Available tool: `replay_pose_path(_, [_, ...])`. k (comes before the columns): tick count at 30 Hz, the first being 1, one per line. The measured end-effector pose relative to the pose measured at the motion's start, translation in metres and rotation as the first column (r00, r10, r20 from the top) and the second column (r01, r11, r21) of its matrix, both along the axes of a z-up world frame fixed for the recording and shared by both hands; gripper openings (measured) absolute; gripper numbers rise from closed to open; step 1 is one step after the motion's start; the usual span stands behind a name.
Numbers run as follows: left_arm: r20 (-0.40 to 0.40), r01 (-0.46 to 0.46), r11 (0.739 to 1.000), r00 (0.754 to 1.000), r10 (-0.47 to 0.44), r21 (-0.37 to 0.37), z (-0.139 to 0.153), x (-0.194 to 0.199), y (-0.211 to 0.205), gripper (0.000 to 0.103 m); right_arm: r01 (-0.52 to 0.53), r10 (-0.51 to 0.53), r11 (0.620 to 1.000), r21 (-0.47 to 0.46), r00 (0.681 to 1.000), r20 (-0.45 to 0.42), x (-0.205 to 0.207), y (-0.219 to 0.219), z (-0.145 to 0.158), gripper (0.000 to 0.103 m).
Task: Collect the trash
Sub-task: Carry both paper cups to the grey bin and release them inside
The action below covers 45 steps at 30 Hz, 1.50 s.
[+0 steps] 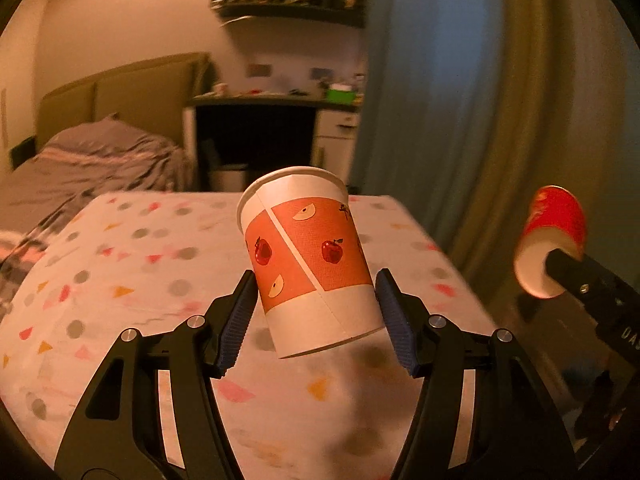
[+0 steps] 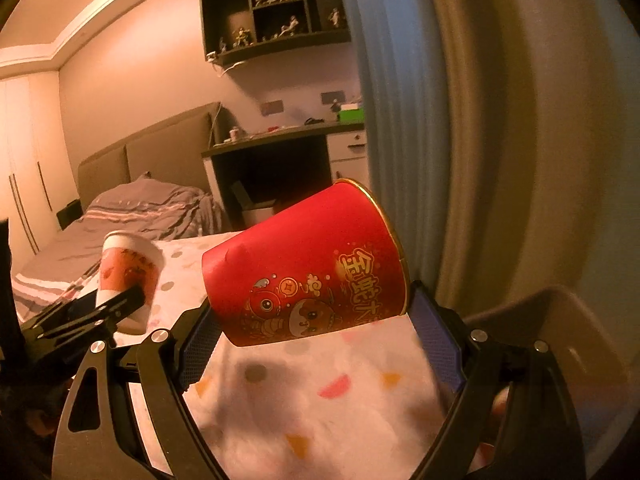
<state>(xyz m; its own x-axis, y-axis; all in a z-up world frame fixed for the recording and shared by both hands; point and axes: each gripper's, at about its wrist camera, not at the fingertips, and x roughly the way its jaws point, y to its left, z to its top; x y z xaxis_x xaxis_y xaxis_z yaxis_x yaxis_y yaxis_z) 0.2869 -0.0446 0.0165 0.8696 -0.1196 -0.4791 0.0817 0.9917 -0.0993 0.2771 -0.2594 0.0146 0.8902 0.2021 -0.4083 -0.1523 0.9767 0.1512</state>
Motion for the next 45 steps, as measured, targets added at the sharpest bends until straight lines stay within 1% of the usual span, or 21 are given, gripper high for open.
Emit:
replay_pose_path(4, [0.022,0.089,0.996,0.996,-0.089,0.004,0.005,-0.015,-0.040,0.060,0.052,-0.051,0.999,-0.015,0.998,0.022,-0.030,-0.030,-0.001,0.085])
replay_pose_path(10, [0.035,0.212,0.977,0.977,-0.212,-0.001,0.004,-0.031,-0.097,0.060,0.136,-0.135,0.990,-0.039,0.990,0.034,-0.057,-0.066,-0.009,0.085])
replay_pose_path(16, [0.034,0.319,0.948,0.947,-0.319,0.000,-0.003,-0.037,-0.149,0.060,0.232,-0.230,0.970,-0.072,0.973,0.036,-0.073,-0.105,-0.021,0.085])
replay_pose_path(19, [0.025,0.371,0.929,0.928,-0.371,0.001,-0.010,-0.036,-0.177,0.060,0.260,-0.259,0.963,-0.072,0.966,0.026,-0.076,-0.120,-0.027,0.085])
replay_pose_path(22, [0.011,0.407,0.913,0.913,-0.407,-0.001,-0.018,-0.034,-0.197,0.060,0.285,-0.285,0.955,-0.079,0.958,0.014,-0.075,-0.132,-0.036,0.085])
replay_pose_path(26, [-0.016,0.432,0.902,0.902,-0.432,-0.009,-0.032,-0.028,-0.218,0.060,0.312,-0.314,0.947,-0.074,0.949,-0.021,-0.071,-0.150,-0.049,0.085])
replay_pose_path(28, [-0.023,0.442,0.897,0.897,-0.442,0.004,-0.037,-0.026,-0.227,0.060,0.323,-0.326,0.943,-0.080,0.945,-0.031,-0.071,-0.158,-0.056,0.085])
replay_pose_path(32, [-0.040,0.460,0.888,0.887,-0.459,0.011,-0.046,-0.019,-0.241,0.060,0.339,-0.345,0.936,-0.093,0.937,-0.050,-0.072,-0.166,-0.066,0.085])
replay_pose_path(40, [-0.079,0.487,0.873,0.870,-0.486,-0.009,-0.058,-0.009,-0.263,0.061,0.340,-0.352,0.932,-0.128,0.932,-0.085,-0.067,-0.176,-0.084,0.085])
replay_pose_path(45, [-0.110,0.526,0.850,0.843,-0.526,-0.033,-0.066,-0.006,-0.275,0.062,0.336,-0.349,0.934,-0.124,0.931,-0.105,-0.061,-0.179,-0.091,0.085])
